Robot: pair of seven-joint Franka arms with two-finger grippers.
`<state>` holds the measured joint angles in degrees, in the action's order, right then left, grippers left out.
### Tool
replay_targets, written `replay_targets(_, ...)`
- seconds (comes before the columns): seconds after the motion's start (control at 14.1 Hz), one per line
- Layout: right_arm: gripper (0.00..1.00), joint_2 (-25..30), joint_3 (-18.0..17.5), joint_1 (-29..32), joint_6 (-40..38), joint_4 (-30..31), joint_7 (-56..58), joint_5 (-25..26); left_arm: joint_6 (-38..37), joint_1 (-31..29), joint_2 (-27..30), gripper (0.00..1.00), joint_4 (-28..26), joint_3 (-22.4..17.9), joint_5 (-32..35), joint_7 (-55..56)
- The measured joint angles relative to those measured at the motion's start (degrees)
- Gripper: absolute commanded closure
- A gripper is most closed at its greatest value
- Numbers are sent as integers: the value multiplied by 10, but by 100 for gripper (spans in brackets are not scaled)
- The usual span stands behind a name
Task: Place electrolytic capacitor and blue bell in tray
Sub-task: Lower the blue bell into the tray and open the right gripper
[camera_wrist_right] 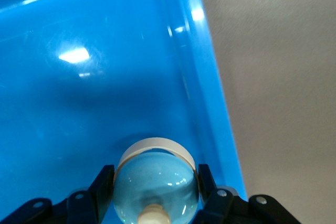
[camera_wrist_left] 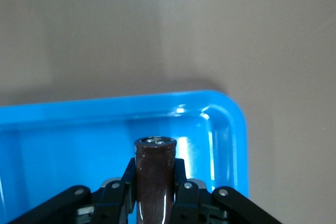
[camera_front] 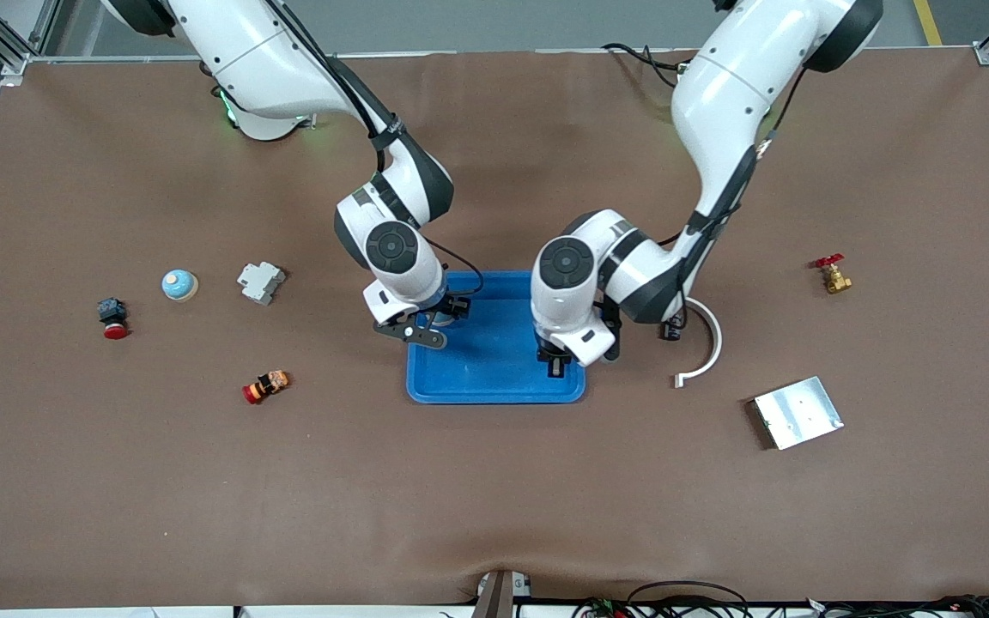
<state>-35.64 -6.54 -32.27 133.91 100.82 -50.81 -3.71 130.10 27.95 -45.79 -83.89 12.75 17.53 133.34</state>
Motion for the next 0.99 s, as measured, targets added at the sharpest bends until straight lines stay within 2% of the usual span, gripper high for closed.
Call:
replay_targets(0.07,54,-2,0,-3,3,0,-6,-7,0,6,-11,100,6,-3,0,4)
replay_targets(0.14,15,-5,0,-4,9,0,-9,-14,0,9,-19,100,10,-6,0,5)
replay_targets(0.21,9,-8,1,-4,15,0,-10,-18,0,12,-25,100,13,-10,0,5)
replay_targets(0.43,0,-11,4,-3,17,-1,-15,-19,0,22,-36,100,15,-30,0,5)
replay_targets(0.71,0,-10,7,-1,12,-8,-15,-19,0,26,-37,100,18,-34,0,5)
replay_targets(0.99,0,24,13,25,-63,-25,-14,-19,0,29,-39,100,25,-34,0,6)
